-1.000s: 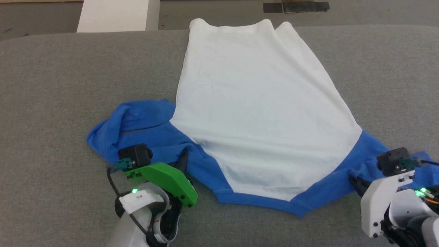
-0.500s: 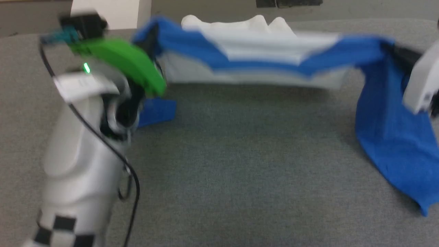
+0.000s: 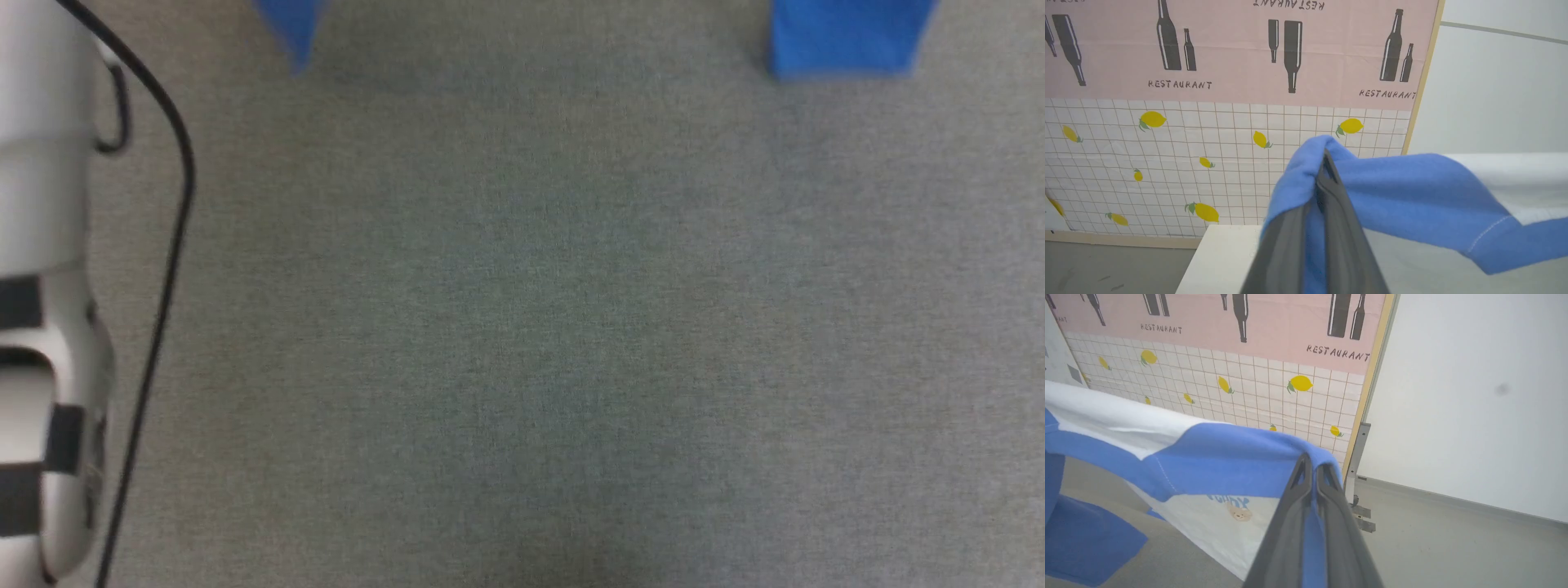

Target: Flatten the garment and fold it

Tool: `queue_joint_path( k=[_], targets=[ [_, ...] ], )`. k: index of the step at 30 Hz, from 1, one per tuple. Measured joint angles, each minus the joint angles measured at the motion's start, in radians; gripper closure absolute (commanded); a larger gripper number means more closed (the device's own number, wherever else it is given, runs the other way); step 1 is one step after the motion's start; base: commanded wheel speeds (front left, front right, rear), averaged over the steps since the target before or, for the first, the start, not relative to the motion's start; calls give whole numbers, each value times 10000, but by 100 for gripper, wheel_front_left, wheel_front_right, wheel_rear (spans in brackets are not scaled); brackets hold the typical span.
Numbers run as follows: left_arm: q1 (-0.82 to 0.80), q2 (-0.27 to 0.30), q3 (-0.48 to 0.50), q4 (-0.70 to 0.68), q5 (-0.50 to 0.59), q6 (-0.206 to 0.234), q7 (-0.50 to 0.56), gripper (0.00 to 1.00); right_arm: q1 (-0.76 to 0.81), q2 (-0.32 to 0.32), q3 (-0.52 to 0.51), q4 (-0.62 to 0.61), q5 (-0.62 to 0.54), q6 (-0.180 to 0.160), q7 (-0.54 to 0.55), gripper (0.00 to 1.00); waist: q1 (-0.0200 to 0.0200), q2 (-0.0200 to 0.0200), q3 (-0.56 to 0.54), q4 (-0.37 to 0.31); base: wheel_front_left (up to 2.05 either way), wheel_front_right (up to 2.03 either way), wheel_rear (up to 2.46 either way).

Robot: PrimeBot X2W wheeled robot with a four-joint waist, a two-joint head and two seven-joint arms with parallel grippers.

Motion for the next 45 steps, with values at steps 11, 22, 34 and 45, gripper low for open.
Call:
queue_joint_path(
  k=[11,22,34,45],
  targets=[
    [-1546,12,255,1244,157,-59,-2109,100,-1993,307,313,2163,-491,6,-2351,100,0,0,1199,-25,0,0,0],
    [759,-267,244,2249,-518,-865,-2876,100,651,-834,2201,2194,1396,8,-2819,100,-1,0,485,293,0,0,0],
    [7563,-746,-48,616,-1592,-1141,-2694,100,7588,-2082,3317,635,3975,10,-3310,100,-3,0,-2150,626,0,0,0],
    [12810,-1175,-499,-1058,-2535,-616,-1273,100,12314,-1866,2029,293,3891,12,-3636,100,-4,0,-4102,811,0,0,0]
  ],
)
